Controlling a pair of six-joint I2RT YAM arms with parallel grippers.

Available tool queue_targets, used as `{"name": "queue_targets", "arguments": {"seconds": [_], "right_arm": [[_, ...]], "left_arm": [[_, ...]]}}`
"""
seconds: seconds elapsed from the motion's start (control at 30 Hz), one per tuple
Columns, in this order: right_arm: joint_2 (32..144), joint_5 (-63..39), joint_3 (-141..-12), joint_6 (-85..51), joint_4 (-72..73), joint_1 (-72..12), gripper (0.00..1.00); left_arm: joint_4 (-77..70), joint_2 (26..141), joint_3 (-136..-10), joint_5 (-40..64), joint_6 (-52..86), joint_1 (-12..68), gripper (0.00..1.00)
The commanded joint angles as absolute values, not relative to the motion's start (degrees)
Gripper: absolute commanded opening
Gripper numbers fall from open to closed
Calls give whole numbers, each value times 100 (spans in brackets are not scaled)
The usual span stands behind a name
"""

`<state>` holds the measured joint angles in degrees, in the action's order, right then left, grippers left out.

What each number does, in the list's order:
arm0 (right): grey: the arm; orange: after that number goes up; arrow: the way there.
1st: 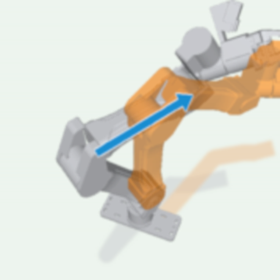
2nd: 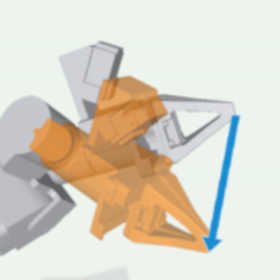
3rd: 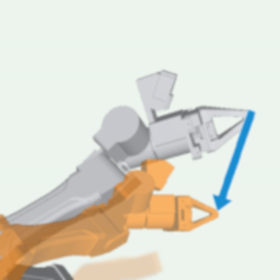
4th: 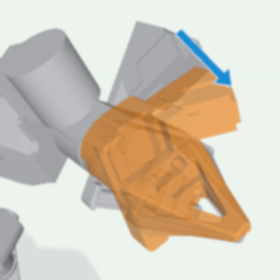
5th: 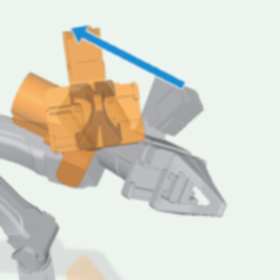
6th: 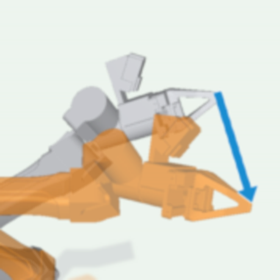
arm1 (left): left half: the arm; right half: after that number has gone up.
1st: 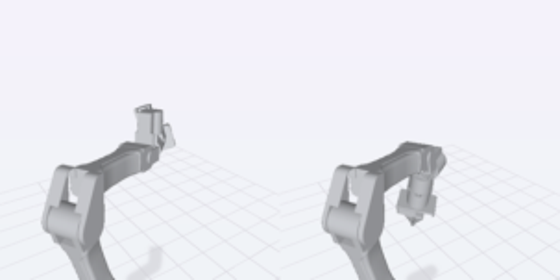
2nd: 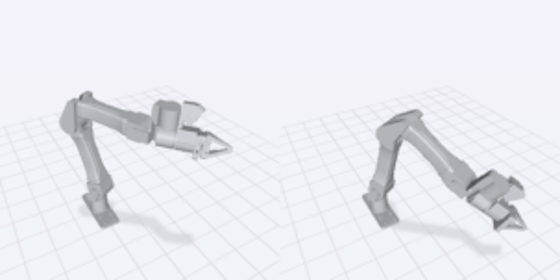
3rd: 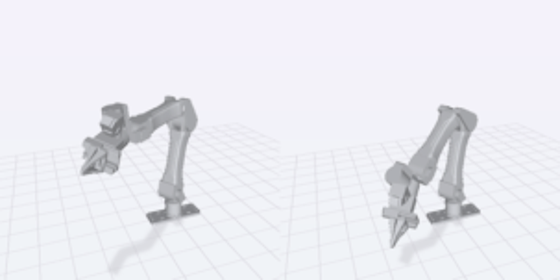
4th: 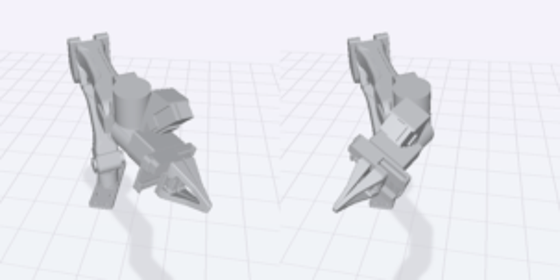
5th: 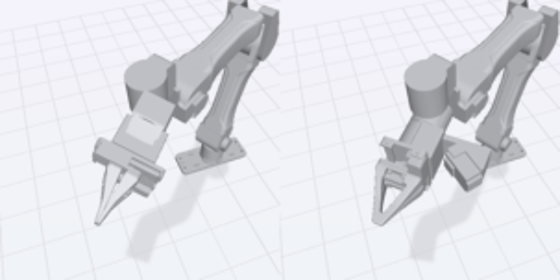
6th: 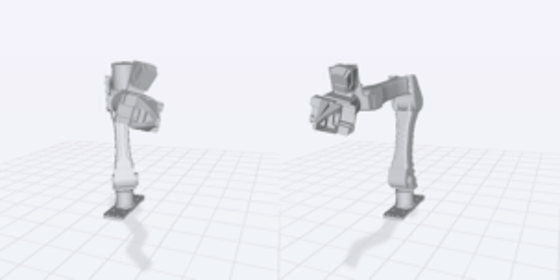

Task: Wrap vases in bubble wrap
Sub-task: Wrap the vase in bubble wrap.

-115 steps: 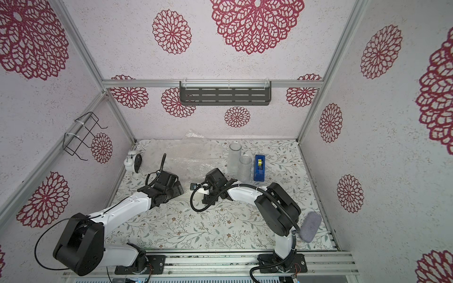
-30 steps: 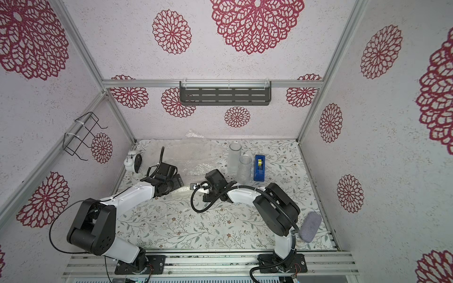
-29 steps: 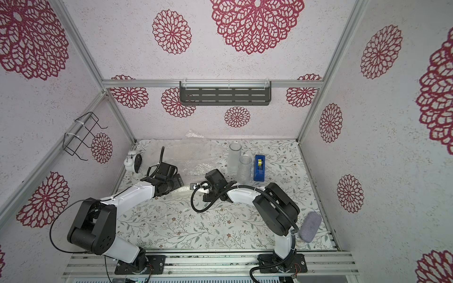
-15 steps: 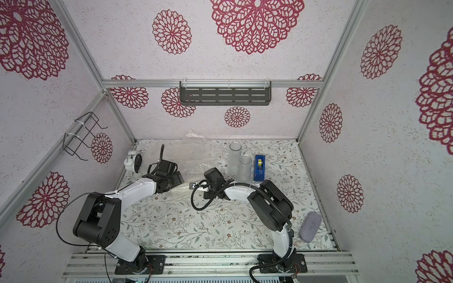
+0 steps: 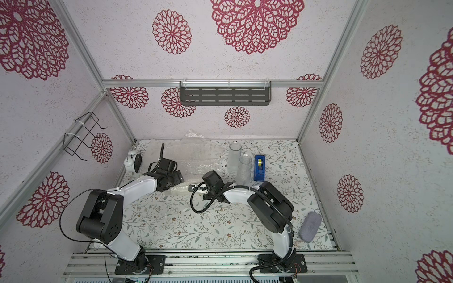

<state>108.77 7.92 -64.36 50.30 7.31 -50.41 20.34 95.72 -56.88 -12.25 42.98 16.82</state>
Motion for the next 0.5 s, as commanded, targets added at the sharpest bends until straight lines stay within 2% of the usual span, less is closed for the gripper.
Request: {"name": "queue_targets", "arguments": {"seconds": [0.0, 0.17, 0.47], "right_arm": [[10767, 494, -6110, 4328, -224, -5471, 83], [10660, 751, -6277, 3445, -440, -5740, 83], [10894, 992, -6930, 1525, -1247, -6086, 75]], "left_arm": [[2318, 9685, -5730, -1176, 4142, 1652, 89], [2372, 9686, -5735, -1213, 4120, 1628, 90], [2363, 9633, -5674, -1279, 4138, 1608, 90]]}}
